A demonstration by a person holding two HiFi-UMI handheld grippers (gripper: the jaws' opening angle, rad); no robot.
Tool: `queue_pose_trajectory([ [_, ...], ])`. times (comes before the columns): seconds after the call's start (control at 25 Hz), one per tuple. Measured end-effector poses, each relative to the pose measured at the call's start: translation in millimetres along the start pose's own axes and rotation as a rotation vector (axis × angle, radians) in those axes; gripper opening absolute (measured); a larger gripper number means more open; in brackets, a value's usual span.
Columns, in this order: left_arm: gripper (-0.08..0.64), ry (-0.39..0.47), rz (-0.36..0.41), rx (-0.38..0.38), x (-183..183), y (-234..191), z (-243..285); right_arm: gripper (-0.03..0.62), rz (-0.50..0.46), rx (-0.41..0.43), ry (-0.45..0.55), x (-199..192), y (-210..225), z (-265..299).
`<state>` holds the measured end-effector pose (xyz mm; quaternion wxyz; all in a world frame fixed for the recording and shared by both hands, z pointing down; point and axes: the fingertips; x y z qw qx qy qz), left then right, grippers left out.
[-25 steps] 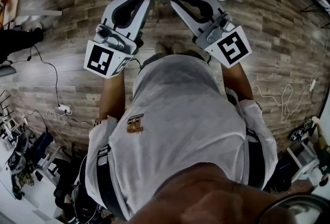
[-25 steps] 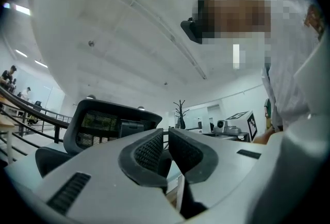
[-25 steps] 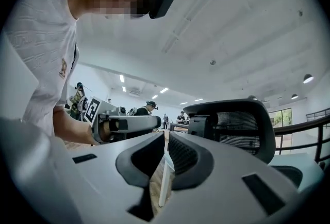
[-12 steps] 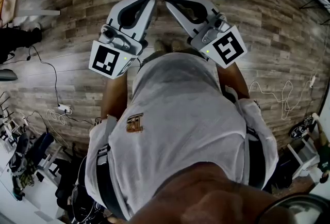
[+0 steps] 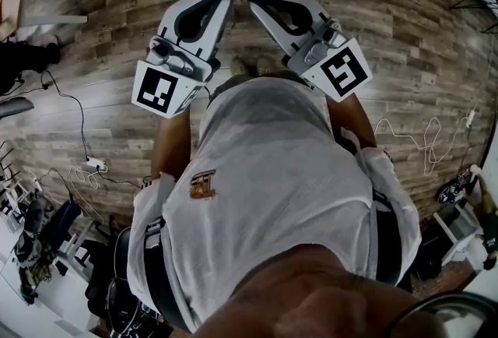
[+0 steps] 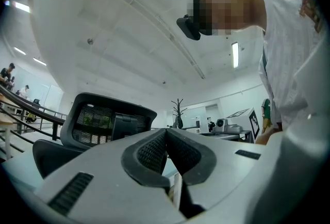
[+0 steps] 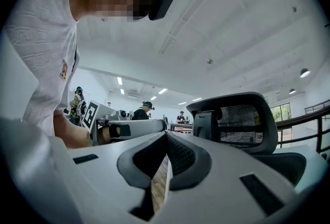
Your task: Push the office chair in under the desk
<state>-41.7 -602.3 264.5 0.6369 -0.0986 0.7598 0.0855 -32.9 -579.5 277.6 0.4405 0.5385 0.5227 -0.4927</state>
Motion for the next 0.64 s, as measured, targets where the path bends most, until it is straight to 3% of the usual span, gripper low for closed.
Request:
queue_pose_trajectory([
  [0.64, 0.018, -0.016, 0.005, -0.014, -4.4, -3.1, 4.4, 0.034, -0.006, 0.013, -0.008, -0.1, 5.8, 1.5],
])
Point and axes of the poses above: the fingertips, and each gripper's own axes: z forward along the fingers, y to its right, x out of its top, and after that the axes turned 2 degrees about -x, right-handed
